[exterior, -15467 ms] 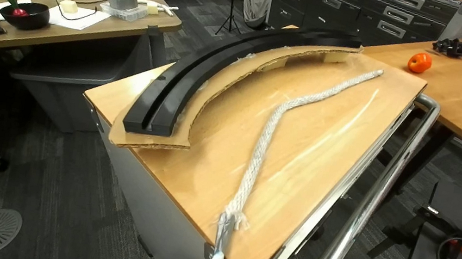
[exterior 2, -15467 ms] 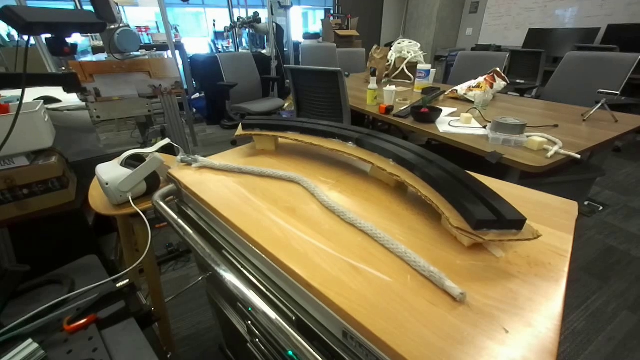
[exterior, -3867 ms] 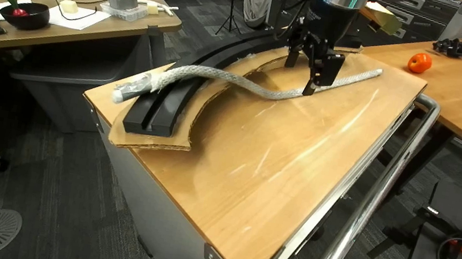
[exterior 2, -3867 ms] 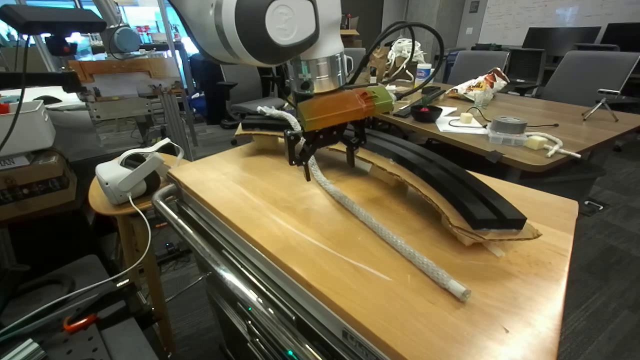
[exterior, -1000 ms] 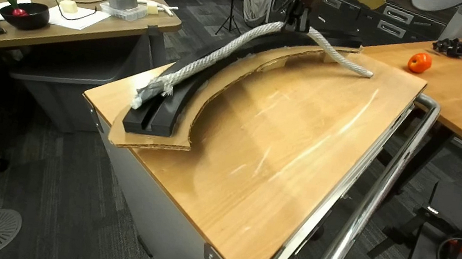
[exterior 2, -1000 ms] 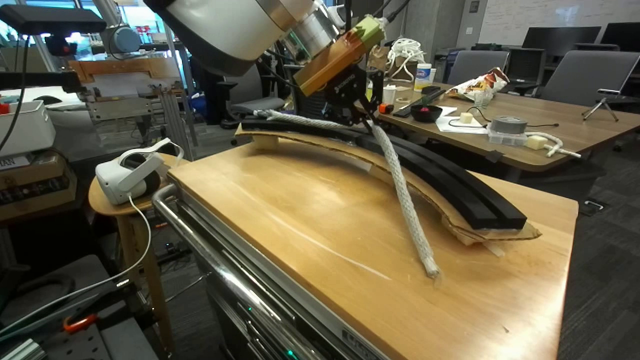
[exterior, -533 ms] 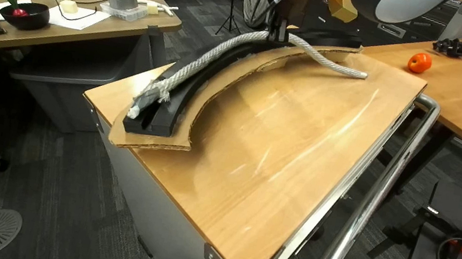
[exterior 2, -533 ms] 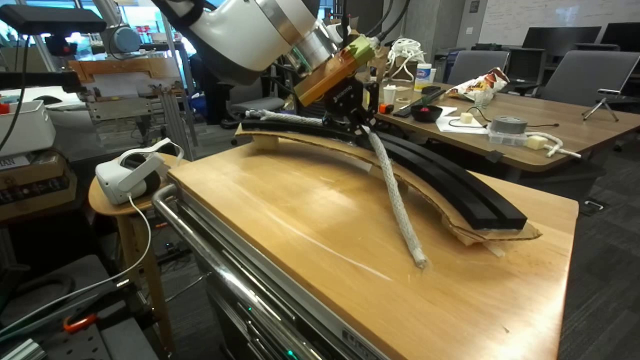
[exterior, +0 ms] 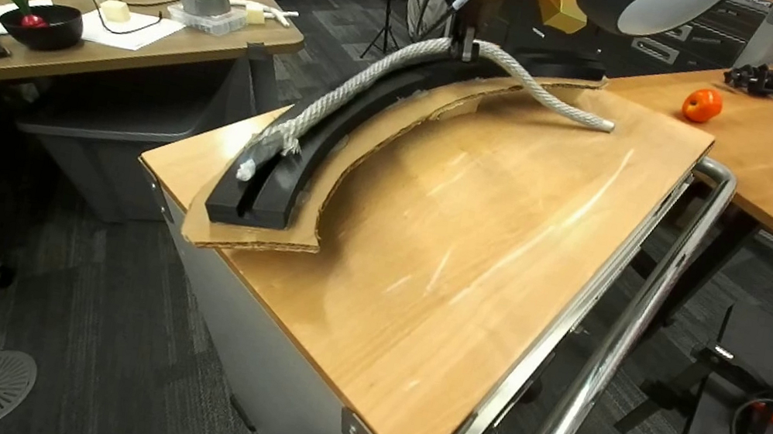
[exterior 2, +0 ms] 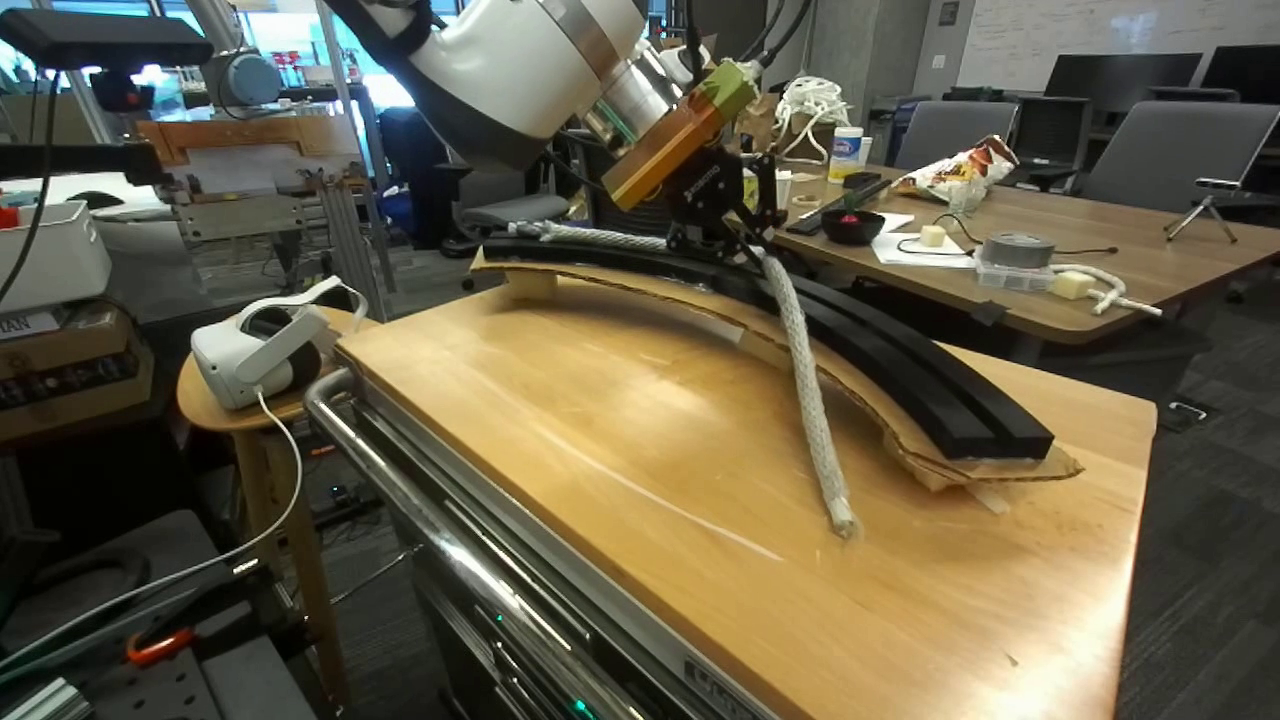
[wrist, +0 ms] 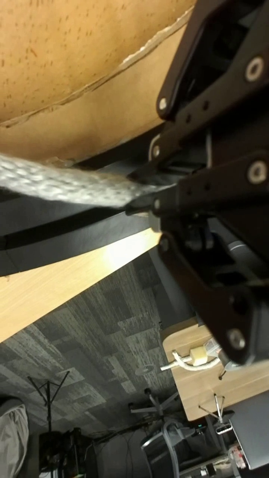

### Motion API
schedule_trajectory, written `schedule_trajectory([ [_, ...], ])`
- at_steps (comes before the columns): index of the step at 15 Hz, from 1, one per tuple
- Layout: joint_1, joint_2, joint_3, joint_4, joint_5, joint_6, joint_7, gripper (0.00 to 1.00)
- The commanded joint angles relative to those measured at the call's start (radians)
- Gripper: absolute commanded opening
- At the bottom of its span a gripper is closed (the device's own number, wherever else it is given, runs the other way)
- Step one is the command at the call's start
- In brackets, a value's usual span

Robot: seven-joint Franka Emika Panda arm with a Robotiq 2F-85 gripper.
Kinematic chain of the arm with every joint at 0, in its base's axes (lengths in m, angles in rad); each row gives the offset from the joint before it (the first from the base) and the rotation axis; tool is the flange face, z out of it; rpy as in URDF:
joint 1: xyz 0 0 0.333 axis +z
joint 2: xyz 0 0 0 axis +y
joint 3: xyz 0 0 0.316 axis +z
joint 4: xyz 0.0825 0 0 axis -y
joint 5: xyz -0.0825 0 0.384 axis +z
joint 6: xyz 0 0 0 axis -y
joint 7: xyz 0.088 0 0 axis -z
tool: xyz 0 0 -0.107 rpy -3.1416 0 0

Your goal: Put the rope along the center of the black object

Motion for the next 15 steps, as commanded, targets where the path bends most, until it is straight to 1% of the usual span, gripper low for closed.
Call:
schedule_trajectory([
  [1,-0.003,0.019,0.004,0.026,0.025,-0.017,-0.037,0.06],
  [2,-0.004,0.021,0.004,0.026,0.03,-0.019,-0.039,0.07],
  [3,-0.004,0.023,0.003,0.026,0.032,-0.019,-0.039,0.27],
  [4,-0.006,0.021,0.003,0.023,0.038,-0.018,-0.04,0.37],
  [7,-0.016,-0.026,0.009,-0.025,0.07,-0.011,-0.088,0.57],
  [8,-0.021,-0.05,0.01,-0.044,0.079,-0.001,-0.109,0.66],
  [9,-0.033,-0.088,0.014,-0.079,0.107,0.026,-0.161,0.73],
  [10,-0.045,-0.125,0.022,-0.115,0.165,0.032,-0.243,0.81],
  [12,-0.056,-0.197,0.029,-0.202,0.282,0.015,-0.398,0.95],
  [13,-0.058,-0.225,0.031,-0.254,0.348,0.022,-0.475,1.0],
  [14,-0.061,-0.251,0.029,-0.293,0.424,0.026,-0.551,1.0],
  [15,-0.062,-0.276,0.021,-0.311,0.495,-0.001,-0.625,1.0],
])
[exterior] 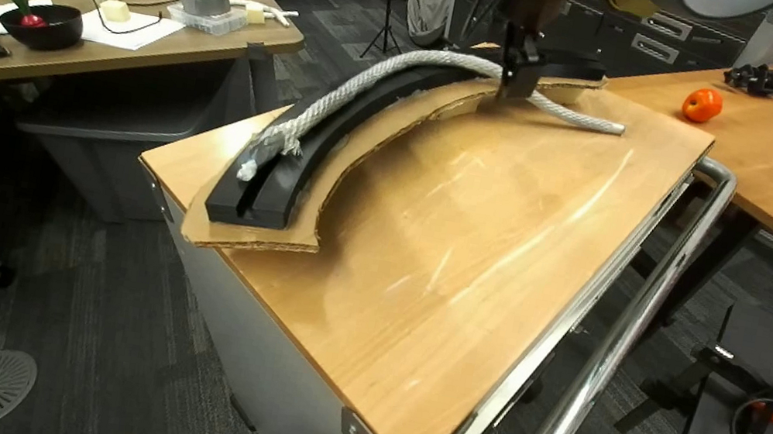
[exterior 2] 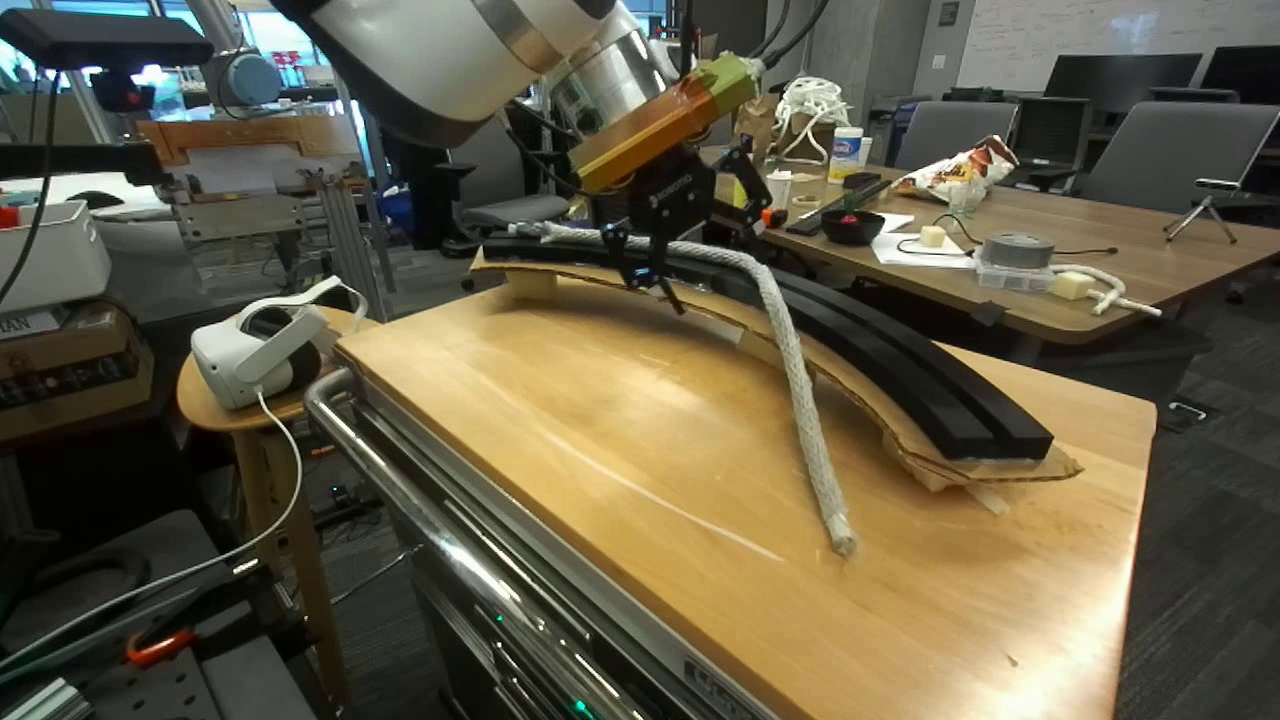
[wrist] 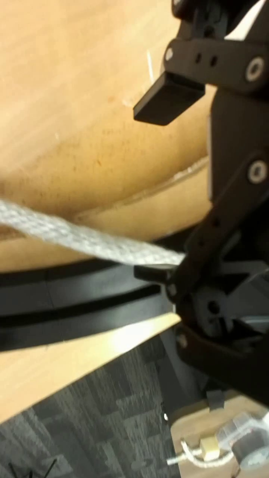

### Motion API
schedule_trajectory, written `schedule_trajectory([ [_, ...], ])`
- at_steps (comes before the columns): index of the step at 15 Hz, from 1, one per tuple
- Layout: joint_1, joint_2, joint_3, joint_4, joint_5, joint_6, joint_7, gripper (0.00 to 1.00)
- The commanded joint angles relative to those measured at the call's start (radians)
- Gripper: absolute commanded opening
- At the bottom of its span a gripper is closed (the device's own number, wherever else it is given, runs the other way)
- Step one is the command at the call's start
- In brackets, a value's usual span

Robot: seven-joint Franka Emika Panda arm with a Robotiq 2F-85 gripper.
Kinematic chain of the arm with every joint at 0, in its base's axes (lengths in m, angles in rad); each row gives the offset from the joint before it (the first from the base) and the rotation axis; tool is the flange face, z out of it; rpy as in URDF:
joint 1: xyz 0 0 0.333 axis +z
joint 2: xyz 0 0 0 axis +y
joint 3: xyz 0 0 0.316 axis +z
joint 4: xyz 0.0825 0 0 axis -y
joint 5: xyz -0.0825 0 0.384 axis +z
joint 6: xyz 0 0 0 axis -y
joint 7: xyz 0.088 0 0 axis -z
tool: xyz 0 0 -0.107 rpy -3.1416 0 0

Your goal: Put the rope along the center of the black object

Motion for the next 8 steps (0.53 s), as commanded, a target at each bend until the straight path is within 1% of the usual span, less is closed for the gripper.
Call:
schedule_trajectory([
  [1,-0.026,-0.143,-0.005,-0.145,0.214,-0.029,-0.248,1.0],
  [3,-0.03,-0.181,-0.029,-0.189,0.255,-0.046,-0.32,1.0],
  [4,-0.034,-0.201,-0.041,-0.206,0.262,-0.049,-0.322,1.0],
  [6,-0.041,-0.233,-0.053,-0.235,0.224,-0.04,-0.215,1.0],
  [7,-0.032,-0.164,-0.049,-0.184,0.23,-0.042,-0.257,1.0],
  [8,-0.036,-0.18,-0.055,-0.198,0.23,-0.042,-0.246,1.0],
])
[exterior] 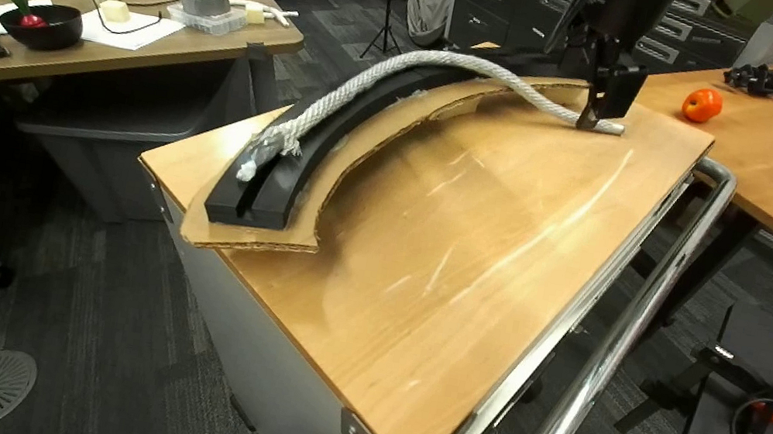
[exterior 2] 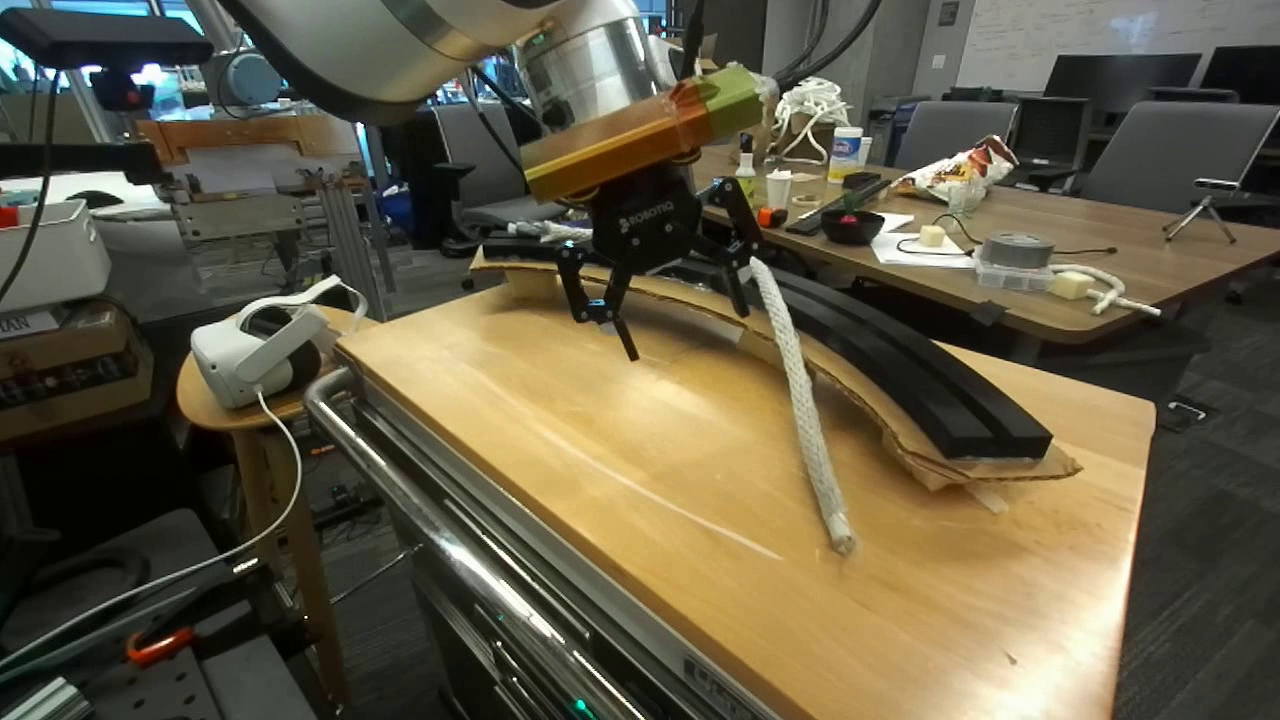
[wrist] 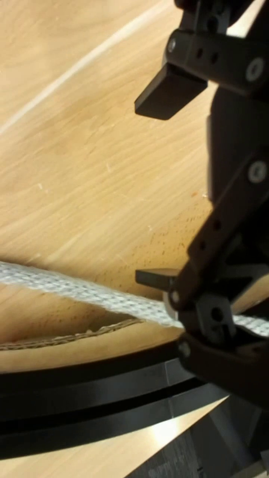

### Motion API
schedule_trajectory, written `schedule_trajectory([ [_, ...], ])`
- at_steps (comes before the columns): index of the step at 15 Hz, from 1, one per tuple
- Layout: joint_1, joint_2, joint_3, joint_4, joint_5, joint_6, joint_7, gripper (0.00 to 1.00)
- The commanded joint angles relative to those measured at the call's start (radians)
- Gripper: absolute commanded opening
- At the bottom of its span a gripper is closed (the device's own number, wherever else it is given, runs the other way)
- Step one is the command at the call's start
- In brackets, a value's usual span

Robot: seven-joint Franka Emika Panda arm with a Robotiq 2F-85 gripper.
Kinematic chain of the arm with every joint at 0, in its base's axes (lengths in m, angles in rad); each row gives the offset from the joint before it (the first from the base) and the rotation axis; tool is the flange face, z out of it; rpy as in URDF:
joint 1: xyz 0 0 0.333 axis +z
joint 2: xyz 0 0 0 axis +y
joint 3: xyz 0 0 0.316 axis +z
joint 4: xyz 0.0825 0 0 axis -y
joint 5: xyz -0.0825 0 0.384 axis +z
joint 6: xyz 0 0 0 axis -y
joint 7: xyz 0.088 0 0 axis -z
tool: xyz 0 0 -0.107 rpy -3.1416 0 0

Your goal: Put the rope along the center of the black object

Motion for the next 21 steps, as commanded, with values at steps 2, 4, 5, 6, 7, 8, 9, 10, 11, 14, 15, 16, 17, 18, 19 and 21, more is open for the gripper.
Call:
schedule_trajectory([
  [2,0.001,-0.018,-0.004,-0.014,0.001,-0.002,0.009,1.0],
  [4,0.012,-0.001,0.015,-0.002,-0.008,-0.001,0.073,1.0],
  [5,0.012,0.006,0.019,-0.002,-0.017,-0.005,0.102,1.0],
  [6,0.01,0.014,0.014,-0.006,-0.003,-0.014,0.107,1.0],
  [7,0.006,0.021,0.011,-0.009,0.0,-0.021,0.127,1.0],
  [8,-0.001,0.027,0.005,-0.016,0.006,-0.022,0.151,1.0],
  [9,-0.006,0.029,-0.003,-0.027,0.017,-0.021,0.169,1.0],
  [10,-0.012,0.03,-0.011,-0.038,0.023,-0.018,0.195,1.0],
  [11,-0.021,0.033,-0.02,-0.049,0.022,-0.008,0.232,1.0],
  [14,-0.044,0.045,-0.042,-0.066,0.0,0.038,0.331,0.91],
  [15,-0.053,0.051,-0.051,-0.064,-0.004,0.059,0.356,0.71],
  [16,-0.061,0.057,-0.059,-0.062,-0.019,0.078,0.378,0.7],
  [17,-0.07,0.063,-0.068,-0.057,-0.037,0.1,0.404,0.64],
  [18,-0.079,0.069,-0.075,-0.052,-0.059,0.121,0.437,0.54],
  [19,-0.087,0.082,-0.083,-0.045,-0.082,0.143,0.465,0.46],
  [21,-0.1,0.106,-0.096,-0.029,-0.143,0.162,0.527,0.42],
])
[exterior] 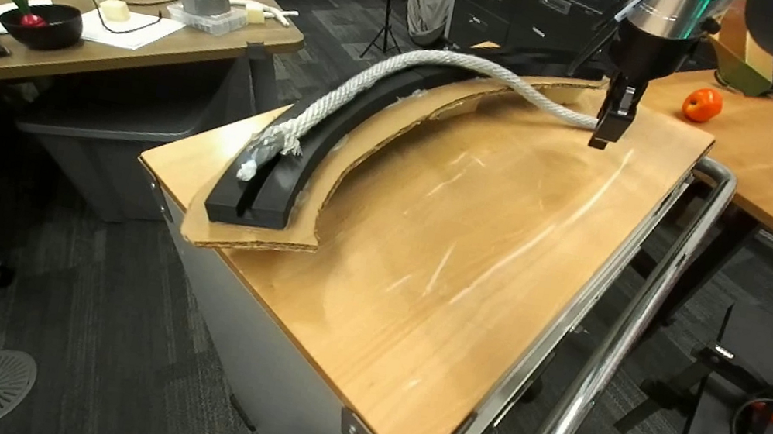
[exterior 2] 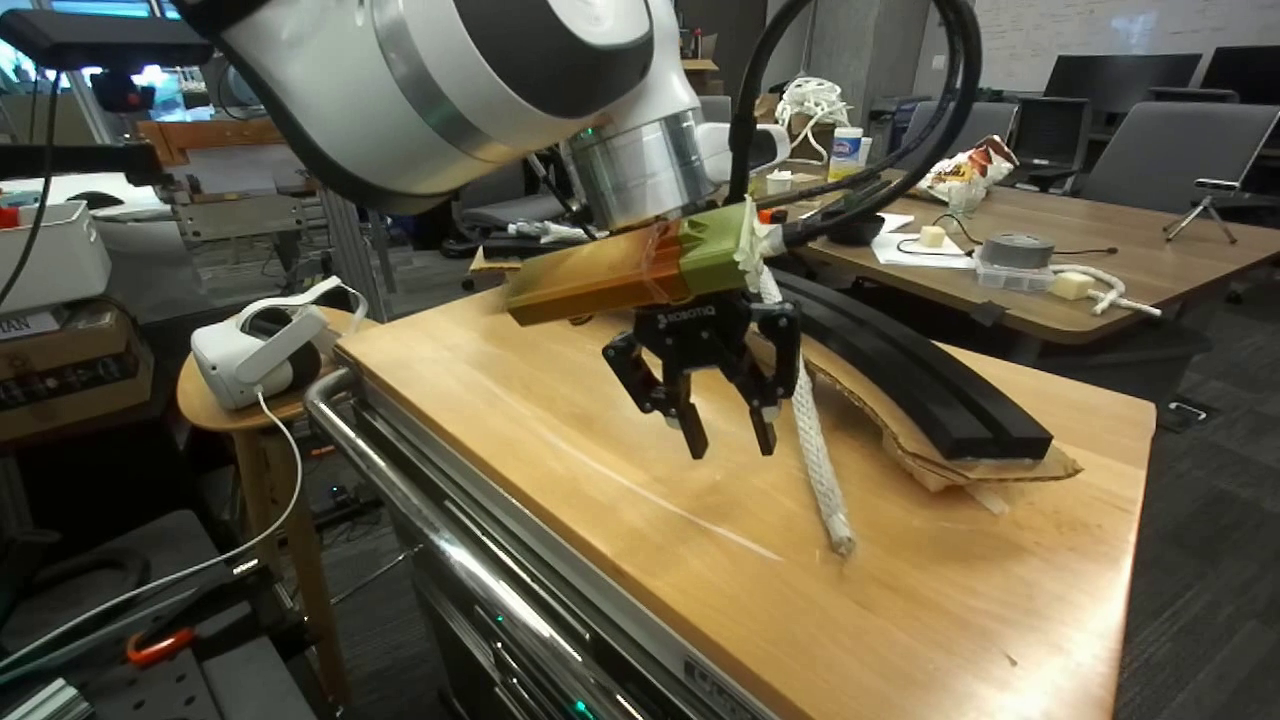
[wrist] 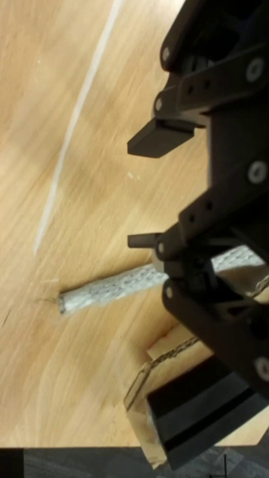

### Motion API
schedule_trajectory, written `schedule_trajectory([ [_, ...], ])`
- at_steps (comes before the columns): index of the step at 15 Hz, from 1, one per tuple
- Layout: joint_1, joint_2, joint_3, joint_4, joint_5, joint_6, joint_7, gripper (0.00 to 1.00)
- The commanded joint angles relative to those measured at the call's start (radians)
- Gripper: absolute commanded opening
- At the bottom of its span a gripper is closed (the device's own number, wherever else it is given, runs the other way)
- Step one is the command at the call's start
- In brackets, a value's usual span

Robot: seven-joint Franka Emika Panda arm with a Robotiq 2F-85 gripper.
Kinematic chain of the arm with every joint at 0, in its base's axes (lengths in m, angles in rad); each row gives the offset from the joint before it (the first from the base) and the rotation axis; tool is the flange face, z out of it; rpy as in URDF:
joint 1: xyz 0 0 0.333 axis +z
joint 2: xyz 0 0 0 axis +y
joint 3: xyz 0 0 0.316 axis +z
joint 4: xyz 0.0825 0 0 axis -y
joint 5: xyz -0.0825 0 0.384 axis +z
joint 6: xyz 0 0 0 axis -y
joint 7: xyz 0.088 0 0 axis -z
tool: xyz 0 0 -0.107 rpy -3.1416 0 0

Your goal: Put the rope along the center of the black object

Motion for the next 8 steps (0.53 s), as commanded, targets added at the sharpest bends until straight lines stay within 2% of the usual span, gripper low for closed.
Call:
schedule_trajectory([
  [1,-0.027,0.048,-0.025,0.032,-0.11,0.057,0.122,0.5],
  [2,-0.03,0.06,-0.032,0.038,-0.125,0.058,0.14,0.52],
  [3,-0.034,0.073,-0.038,0.046,-0.141,0.06,0.157,0.59],
  [5,-0.038,0.097,-0.05,0.062,-0.171,0.066,0.191,0.84],
  [7,-0.035,0.122,-0.059,0.088,-0.198,0.056,0.217,0.99],
  [8,-0.033,0.135,-0.063,0.105,-0.21,0.048,0.227,1.0],
])
